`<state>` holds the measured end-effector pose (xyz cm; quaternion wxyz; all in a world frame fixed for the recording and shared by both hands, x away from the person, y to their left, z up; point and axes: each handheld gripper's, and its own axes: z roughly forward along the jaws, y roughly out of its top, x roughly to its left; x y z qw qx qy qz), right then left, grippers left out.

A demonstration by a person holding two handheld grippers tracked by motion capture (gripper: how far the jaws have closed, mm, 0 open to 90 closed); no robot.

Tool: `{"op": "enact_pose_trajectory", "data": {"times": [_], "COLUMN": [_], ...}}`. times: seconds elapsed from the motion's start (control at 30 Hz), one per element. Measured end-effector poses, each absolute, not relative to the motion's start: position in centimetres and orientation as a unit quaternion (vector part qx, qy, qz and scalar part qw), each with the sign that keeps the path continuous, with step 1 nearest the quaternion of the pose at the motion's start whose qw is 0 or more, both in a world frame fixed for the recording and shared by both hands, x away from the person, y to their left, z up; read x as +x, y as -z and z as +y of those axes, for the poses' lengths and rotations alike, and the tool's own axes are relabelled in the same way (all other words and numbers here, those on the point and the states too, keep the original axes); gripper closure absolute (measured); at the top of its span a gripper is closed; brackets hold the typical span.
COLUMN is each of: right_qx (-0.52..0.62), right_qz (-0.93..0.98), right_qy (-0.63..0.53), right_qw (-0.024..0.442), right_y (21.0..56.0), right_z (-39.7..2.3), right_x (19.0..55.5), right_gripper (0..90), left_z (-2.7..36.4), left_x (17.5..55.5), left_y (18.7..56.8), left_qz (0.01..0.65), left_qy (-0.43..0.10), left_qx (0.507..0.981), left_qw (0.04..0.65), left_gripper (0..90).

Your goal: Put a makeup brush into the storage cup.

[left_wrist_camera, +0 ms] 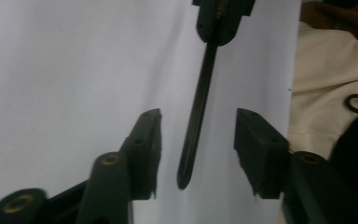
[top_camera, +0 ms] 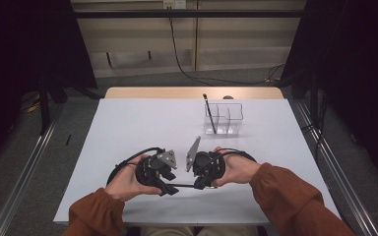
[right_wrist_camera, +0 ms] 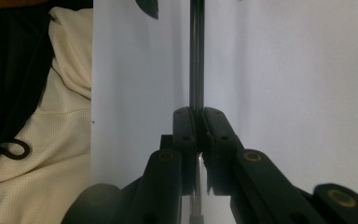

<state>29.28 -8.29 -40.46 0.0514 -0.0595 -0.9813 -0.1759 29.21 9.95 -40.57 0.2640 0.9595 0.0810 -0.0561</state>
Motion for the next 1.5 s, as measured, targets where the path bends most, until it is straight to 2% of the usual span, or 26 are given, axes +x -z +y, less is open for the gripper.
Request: {"op": "enact_pose_trajectory", "data": {"times": [0.23, 0.43, 0.57, 0.83, 1.17, 1.3, 1.33, 1.5], "right_qx": [-0.058, -0.053, -0.054, -0.044, -0.046, -0.046, -0.050, -0.066], "right_qz": [-0.981, -0.980, -0.981, -0.980, -0.979, -0.977, -0.977, -0.975], "right_qy": [0.180, 0.186, 0.180, 0.186, 0.196, 0.202, 0.202, 0.209], "right_qw": [0.052, 0.050, 0.052, 0.048, 0.040, 0.043, 0.046, 0.048], "right_y": [40.50, 40.50, 40.46, 40.58, 40.58, 40.76, 40.78, 40.97], "right_z": [-8.22, -8.23, -8.22, -8.13, -8.55, -8.57, -8.56, -8.72], "right_x": [29.24, 29.23, 29.14, 29.09, 29.44, 29.49, 29.48, 29.52], "right_gripper": [84.6, 84.5, 84.5, 84.5, 82.4, 75.1, 69.8, 54.5], "left_z": [9.87, 9.79, 9.75, 9.54, 9.53, 9.64, 9.67, 9.88], "left_x": [29.27, 29.38, 29.39, 29.47, 29.49, 29.50, 29.48, 29.51], "left_y": [40.63, 40.89, 41.02, 41.31, 41.44, 41.37, 41.38, 41.29], "left_qz": [0.072, 0.072, 0.066, 0.042, 0.048, 0.052, 0.056, 0.062], "left_qy": [0.059, 0.055, 0.056, 0.064, 0.067, 0.066, 0.063, 0.058], "left_qx": [0.959, 0.961, 0.962, 0.968, 0.964, 0.964, 0.964, 0.961], "left_qw": [0.266, 0.260, 0.260, 0.238, 0.251, 0.251, 0.254, 0.262], "left_gripper": [69.1, 71.9, 79.1, 82.3, 84.3, 84.3, 84.3, 84.3]}}
